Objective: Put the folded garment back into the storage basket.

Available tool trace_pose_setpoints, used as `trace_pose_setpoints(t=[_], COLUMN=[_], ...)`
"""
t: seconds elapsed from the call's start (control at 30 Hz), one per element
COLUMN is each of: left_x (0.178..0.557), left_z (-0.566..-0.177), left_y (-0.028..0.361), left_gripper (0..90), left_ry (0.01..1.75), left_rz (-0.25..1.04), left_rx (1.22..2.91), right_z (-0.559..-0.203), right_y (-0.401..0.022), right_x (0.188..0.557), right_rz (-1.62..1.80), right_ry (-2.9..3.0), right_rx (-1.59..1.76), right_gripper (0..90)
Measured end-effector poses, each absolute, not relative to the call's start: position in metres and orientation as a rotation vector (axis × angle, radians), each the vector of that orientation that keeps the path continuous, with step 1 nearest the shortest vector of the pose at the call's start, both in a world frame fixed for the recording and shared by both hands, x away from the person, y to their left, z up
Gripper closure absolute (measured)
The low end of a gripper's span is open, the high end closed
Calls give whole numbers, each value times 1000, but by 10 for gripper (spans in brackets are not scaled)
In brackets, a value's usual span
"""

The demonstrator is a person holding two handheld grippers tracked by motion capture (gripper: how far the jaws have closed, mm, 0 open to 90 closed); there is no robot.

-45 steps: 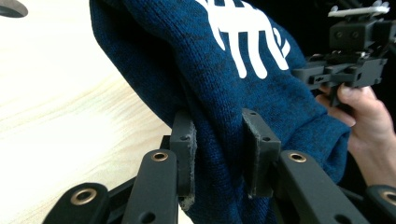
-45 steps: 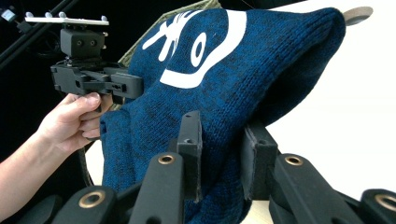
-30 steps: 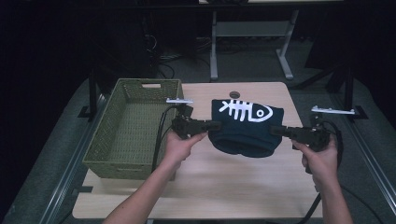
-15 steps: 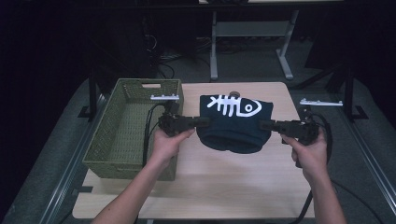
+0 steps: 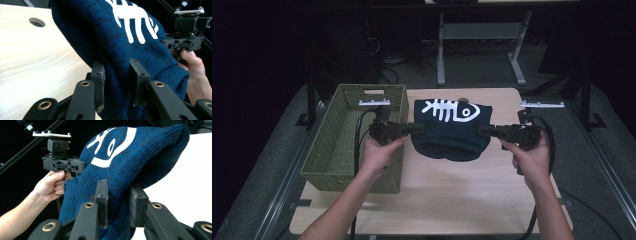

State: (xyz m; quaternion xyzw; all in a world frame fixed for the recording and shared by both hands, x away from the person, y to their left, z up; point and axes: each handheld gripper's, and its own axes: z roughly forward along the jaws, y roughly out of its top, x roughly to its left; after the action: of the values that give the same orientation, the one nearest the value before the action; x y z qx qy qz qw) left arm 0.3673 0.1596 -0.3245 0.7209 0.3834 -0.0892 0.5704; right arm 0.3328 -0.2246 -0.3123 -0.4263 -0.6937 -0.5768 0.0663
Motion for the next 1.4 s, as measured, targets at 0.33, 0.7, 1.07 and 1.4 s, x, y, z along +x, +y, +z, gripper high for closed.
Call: trace_pose_setpoints(t=[0.33, 0.7, 1.07, 1.4], left_x=[363, 362, 359, 356], left_z=[-321, -315, -314, -312], left_y=[174, 188, 208, 225], left_gripper=[689, 689, 689, 689], left_ry=[909, 921, 939, 956], left_rz=[-186, -169, -162, -145], left_rx=[1699, 1689, 1673, 1664], right_z=[-312, -308, -308, -306], right_y=[-210, -195, -177, -160], right_x=[337, 342, 347, 351], right_rz=[-1738, -1743, -1745, -1738], right_ry=[-2107, -2117, -2120, -2132], right_rx=[-1258, -1244, -1208, -1183], right_gripper=[724, 724, 724, 724])
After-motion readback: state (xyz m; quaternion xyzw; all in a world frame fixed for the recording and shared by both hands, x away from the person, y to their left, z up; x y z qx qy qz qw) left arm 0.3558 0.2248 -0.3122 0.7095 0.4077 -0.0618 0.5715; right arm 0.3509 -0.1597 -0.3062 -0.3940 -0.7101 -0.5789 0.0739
